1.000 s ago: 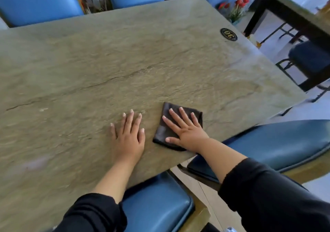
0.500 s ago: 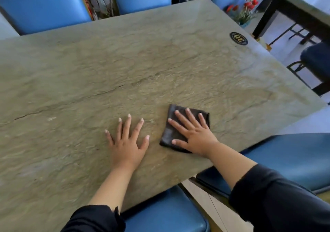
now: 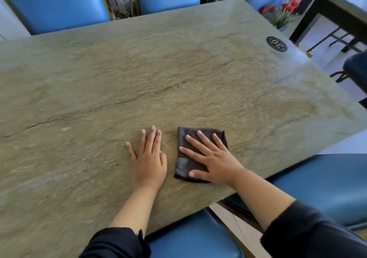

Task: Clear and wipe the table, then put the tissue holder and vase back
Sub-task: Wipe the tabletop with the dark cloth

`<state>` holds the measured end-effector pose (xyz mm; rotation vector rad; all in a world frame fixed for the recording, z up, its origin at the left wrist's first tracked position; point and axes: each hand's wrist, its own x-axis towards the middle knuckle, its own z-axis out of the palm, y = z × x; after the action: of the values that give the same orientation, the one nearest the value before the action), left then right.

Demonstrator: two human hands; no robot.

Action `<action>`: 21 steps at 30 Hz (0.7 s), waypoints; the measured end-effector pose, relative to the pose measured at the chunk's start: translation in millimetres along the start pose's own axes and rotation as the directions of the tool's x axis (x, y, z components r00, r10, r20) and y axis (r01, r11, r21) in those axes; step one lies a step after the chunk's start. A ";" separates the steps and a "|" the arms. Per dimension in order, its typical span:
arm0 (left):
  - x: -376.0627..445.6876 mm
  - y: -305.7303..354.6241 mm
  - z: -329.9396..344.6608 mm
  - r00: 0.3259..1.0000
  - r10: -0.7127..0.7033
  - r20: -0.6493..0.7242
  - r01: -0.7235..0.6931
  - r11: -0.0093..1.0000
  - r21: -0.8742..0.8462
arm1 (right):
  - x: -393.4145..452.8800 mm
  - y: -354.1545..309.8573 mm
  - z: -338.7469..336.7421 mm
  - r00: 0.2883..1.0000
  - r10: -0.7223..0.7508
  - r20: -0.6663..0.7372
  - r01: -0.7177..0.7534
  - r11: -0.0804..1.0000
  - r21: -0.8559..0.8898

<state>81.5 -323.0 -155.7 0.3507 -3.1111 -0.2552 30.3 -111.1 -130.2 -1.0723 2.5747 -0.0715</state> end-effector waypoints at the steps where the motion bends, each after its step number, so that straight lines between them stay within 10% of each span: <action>1: -0.6 0.2 -0.2 1.000 -0.002 -0.005 0.002 1.000 -0.004 | -4.5 12.7 -1.3 0.999 0.043 0.007 -0.043 0.999 0.001; 7: -2.1 2.2 -1.7 1.000 -0.011 0.003 0.011 1.000 0.001 | 35.0 22.6 -9.3 0.813 0.581 -0.031 -0.562 0.799 0.214; 16: -1.8 1.1 -2.3 0.999 0.002 0.040 -0.002 1.000 -0.002 | -13.5 -45.3 7.9 0.990 0.100 0.101 -0.111 0.988 0.104; 21: -8.8 23.0 -9.5 0.998 0.037 0.045 -0.036 0.999 -0.031 | -50.0 -32.3 6.0 0.938 0.255 0.234 -0.300 0.937 0.180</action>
<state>85.2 -300.4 -142.5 0.2918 -3.1510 -0.3134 86.9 -98.8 -115.2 -0.5957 2.4350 -0.1524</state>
